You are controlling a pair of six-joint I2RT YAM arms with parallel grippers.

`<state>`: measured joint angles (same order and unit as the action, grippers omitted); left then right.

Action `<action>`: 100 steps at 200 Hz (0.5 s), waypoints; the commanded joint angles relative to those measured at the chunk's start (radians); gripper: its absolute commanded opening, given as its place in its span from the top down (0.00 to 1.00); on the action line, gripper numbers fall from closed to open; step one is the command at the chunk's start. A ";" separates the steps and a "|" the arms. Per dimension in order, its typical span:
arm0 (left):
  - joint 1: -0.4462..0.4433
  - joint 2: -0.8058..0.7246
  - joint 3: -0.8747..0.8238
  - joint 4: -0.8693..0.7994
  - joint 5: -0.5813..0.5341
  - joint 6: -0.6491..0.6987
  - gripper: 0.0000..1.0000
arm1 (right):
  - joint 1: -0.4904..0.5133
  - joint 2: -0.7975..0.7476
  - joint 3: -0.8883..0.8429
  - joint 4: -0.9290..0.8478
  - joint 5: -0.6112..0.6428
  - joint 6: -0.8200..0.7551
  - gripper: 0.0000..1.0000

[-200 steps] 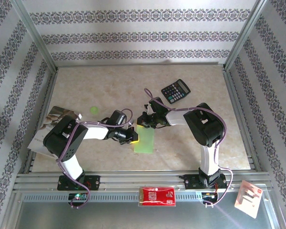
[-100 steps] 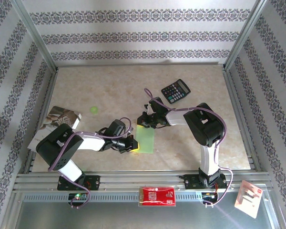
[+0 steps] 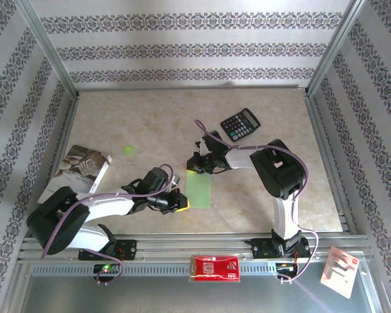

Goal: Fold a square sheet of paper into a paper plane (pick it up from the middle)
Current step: First fold the square sheet of paper in half at the center of the table.

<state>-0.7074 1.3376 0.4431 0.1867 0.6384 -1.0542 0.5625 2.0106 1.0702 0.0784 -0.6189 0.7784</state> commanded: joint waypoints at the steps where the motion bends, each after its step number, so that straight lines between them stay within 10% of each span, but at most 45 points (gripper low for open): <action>1: 0.064 -0.066 0.052 -0.134 -0.103 0.061 0.83 | -0.013 0.077 0.032 -0.169 0.044 -0.148 1.00; 30: 0.083 -0.068 0.150 -0.270 -0.257 0.136 0.76 | -0.022 0.065 0.130 -0.243 -0.015 -0.226 1.00; 100: 0.083 0.193 0.342 -0.240 -0.186 0.238 0.89 | -0.117 -0.353 -0.063 -0.292 0.010 -0.236 0.86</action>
<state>-0.6281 1.4487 0.7055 -0.0212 0.4400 -0.9001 0.4797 1.8214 1.0939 -0.1539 -0.6518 0.5716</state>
